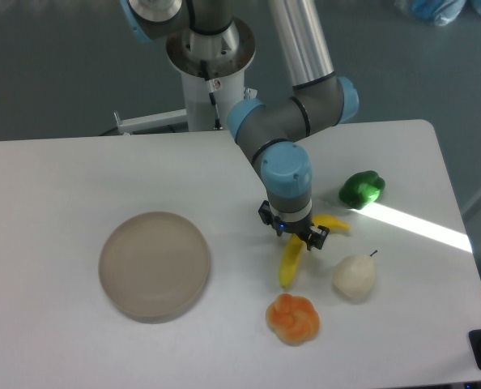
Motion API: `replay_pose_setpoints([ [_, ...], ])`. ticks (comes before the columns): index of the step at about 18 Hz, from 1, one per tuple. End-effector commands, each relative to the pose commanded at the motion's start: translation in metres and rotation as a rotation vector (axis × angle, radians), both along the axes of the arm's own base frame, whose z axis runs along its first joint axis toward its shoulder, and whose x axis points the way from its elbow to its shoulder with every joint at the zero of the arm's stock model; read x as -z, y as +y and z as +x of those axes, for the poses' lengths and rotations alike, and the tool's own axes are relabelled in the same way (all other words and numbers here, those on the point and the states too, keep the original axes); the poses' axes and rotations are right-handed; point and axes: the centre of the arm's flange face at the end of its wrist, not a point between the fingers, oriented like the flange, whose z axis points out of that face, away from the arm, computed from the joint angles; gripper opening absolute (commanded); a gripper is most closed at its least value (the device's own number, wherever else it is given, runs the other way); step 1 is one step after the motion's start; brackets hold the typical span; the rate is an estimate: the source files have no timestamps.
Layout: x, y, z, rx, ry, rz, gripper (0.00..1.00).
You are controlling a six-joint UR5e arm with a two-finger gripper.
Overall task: Pick up the banana from the table
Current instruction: 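Lift the banana up off the table with the gripper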
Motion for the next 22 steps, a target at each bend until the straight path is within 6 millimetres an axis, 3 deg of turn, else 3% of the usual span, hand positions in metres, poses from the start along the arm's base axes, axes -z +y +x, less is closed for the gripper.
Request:
replay_pose_setpoints([
  [4, -0.005, 0.0, -0.007, 0.008, 0.006, 0.008, 0.37],
  [11, -0.024, -0.003, -0.017, 0.032, 0.032, 0.017, 0.36],
  [18, -0.103, -0.024, -0.05, 0.042, 0.112, 0.08, 0.37],
  [22, -0.137, -0.035, -0.076, 0.087, 0.131, 0.082, 0.37],
])
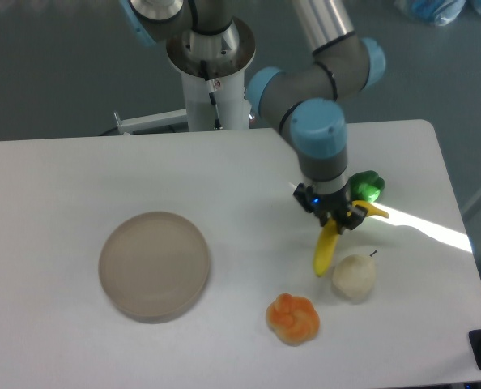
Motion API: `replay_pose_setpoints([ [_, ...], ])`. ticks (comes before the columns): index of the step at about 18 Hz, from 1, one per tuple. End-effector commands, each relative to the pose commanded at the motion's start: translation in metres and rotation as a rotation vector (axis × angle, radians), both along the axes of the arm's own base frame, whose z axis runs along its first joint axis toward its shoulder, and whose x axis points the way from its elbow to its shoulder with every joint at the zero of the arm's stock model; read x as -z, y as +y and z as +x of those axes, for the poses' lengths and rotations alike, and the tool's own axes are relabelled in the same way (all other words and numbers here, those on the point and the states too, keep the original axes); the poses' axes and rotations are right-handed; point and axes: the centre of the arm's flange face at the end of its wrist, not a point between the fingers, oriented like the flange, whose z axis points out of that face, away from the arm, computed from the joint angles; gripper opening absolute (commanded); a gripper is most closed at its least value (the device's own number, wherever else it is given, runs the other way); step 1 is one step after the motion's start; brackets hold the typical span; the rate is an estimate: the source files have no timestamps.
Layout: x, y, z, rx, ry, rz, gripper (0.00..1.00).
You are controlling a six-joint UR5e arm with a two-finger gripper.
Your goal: Pick up the banana from the table
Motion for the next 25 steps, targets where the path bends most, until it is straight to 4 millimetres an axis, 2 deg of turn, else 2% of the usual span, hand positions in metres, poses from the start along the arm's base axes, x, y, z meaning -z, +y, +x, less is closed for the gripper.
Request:
replay_pose_setpoints([
  [3, -0.029, -0.001, -0.018, 0.02, 0.01, 0.003, 0.37],
  [6, -0.055, 0.009, -0.025, 0.027, 0.012, 0.033, 0.37],
  [8, -0.063, 0.017, -0.024, 0.039, 0.009, 0.064, 0.37],
  [12, -0.073, 0.024, -0.023, 0.051, 0.015, 0.087, 0.37],
  [14, -0.072, 0.028, -0.023, 0.05, 0.008, 0.097, 0.37],
  [17, -0.078, 0.049, -0.013, 0.077, 0.018, 0.106, 0.37],
  [25, -0.071, 0.049, -0.014, 0.075, 0.019, 0.091, 0.37],
])
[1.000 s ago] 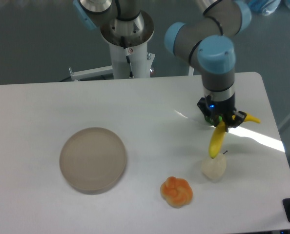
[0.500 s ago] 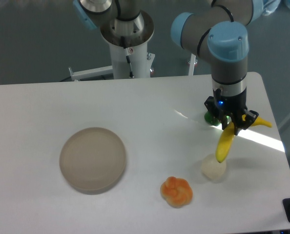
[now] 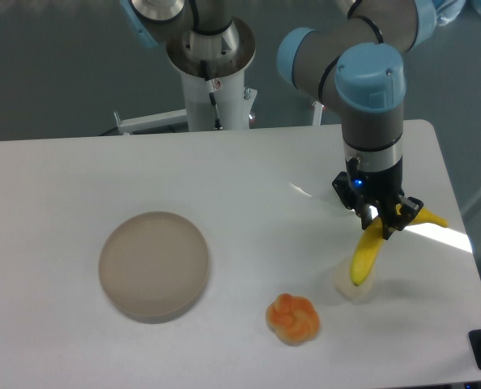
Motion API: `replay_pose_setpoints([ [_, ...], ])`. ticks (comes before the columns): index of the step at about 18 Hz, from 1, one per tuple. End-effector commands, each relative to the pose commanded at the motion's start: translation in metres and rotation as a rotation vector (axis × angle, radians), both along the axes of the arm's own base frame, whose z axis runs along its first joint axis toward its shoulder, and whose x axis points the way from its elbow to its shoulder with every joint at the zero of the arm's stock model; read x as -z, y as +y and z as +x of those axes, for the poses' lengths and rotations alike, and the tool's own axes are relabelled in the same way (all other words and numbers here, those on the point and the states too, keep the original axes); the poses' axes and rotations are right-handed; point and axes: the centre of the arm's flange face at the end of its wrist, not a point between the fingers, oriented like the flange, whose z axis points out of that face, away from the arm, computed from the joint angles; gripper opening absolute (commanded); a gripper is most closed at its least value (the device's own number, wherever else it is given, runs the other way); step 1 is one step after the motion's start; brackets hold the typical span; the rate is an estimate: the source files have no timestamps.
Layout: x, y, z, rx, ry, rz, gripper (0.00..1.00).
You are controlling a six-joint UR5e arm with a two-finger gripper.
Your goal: Pick up the banana from the table
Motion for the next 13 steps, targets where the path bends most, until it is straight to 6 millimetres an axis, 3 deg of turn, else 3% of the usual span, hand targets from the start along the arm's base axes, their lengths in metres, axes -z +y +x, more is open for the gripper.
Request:
replay_pose_setpoints([
  [13, 0.0081, 0.0011, 0.0, -0.006, -0.007, -0.005, 0.37],
])
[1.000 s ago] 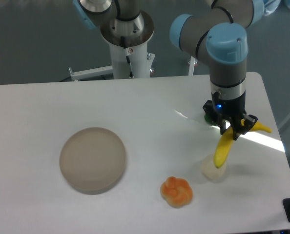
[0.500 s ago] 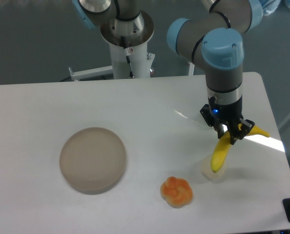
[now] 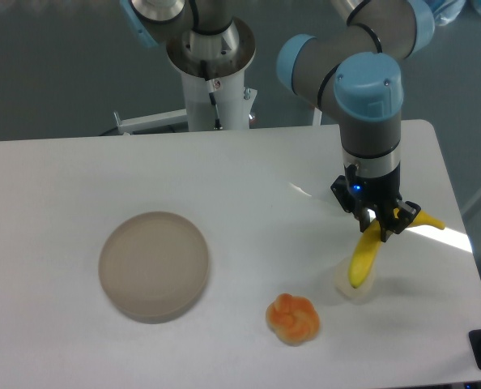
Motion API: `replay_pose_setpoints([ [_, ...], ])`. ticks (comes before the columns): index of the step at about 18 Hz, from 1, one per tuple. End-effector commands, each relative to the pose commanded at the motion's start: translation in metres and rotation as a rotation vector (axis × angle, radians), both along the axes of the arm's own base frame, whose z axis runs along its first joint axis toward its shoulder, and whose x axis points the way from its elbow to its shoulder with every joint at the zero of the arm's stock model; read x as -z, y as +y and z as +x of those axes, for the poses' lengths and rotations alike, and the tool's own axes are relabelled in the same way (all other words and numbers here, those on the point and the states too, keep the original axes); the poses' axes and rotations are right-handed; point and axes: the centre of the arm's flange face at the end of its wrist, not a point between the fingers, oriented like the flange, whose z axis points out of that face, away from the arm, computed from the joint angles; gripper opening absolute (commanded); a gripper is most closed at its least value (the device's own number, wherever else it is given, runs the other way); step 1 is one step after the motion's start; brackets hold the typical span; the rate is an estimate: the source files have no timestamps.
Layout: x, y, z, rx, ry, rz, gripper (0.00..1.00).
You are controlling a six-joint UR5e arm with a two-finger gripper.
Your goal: Pick up the banana from the table
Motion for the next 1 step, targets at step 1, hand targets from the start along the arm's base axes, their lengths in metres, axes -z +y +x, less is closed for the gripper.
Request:
replay_pose_setpoints([
  [1, 0.0, 0.0, 0.0, 0.0, 0.0, 0.0, 0.37],
])
